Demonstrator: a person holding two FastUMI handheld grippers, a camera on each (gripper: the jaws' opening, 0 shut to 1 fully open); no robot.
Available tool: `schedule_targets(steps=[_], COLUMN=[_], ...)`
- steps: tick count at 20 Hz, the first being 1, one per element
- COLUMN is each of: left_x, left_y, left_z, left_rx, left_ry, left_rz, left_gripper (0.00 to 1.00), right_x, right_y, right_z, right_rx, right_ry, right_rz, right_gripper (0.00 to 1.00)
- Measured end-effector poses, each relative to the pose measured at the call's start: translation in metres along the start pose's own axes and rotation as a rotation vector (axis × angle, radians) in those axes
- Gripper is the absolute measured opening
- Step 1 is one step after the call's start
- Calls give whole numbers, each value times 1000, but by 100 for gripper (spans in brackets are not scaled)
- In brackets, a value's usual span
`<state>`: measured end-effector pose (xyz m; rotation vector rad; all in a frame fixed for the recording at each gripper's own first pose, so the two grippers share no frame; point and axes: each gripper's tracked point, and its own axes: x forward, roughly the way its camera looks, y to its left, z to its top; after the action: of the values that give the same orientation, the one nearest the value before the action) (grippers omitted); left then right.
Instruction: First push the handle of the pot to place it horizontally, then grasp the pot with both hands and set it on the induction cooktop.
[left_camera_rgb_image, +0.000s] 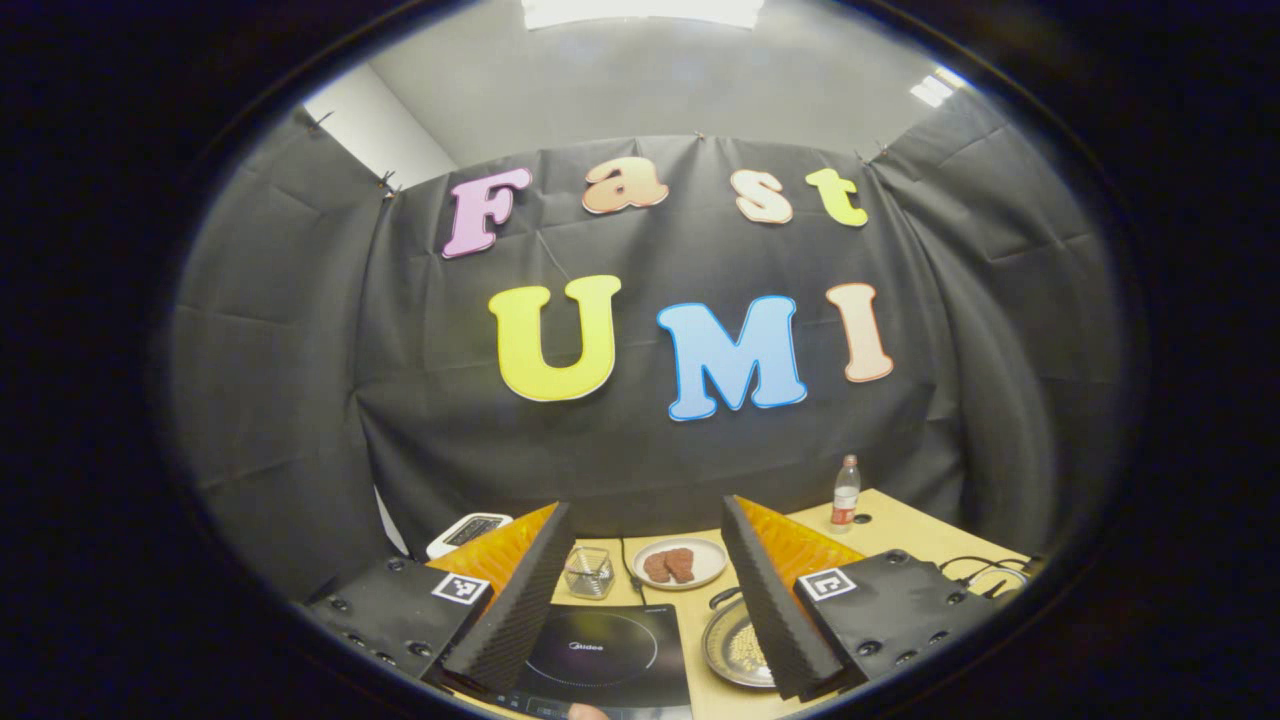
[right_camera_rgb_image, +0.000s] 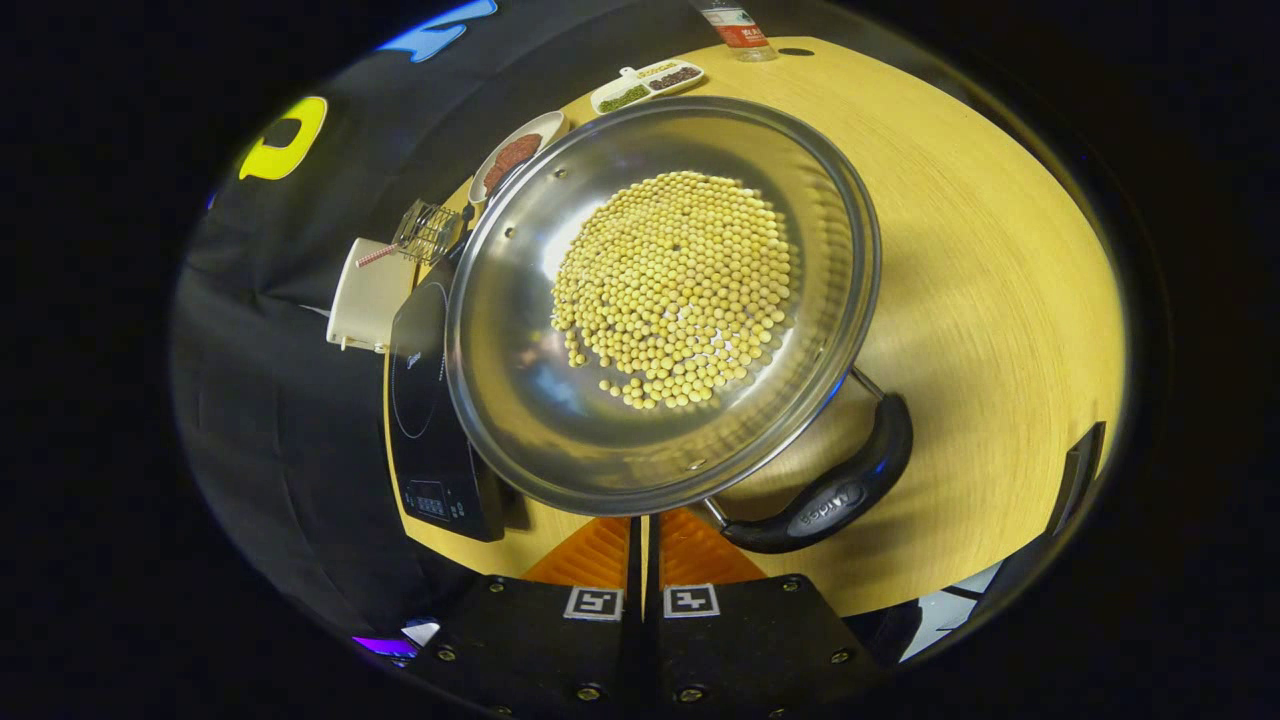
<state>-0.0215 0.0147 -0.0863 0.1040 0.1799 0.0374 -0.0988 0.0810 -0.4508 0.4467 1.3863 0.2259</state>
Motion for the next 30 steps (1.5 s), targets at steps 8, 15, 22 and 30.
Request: schedule_targets(steps=[8, 15, 22, 30], left_x=[5, 10, 20, 38], left_y=[-7, -20, -29, -37], left_z=[-1, -4, -13, -29], left_rx=[0, 7, 8, -3], left_ry=[5, 15, 33, 67], left_rz=[-16, -39, -57, -70], left_gripper=[96, 96, 99, 96], right_x=[-6, -19, -32, -38], right_y=[-37, -68, -90, -116], right_z=[9, 29, 51, 81], right_rx=[5, 2, -70, -143], right_ry=[-7, -28, -56, -68], right_rz=[-91, -164, -262, -361], right_gripper=[7, 7, 7, 7])
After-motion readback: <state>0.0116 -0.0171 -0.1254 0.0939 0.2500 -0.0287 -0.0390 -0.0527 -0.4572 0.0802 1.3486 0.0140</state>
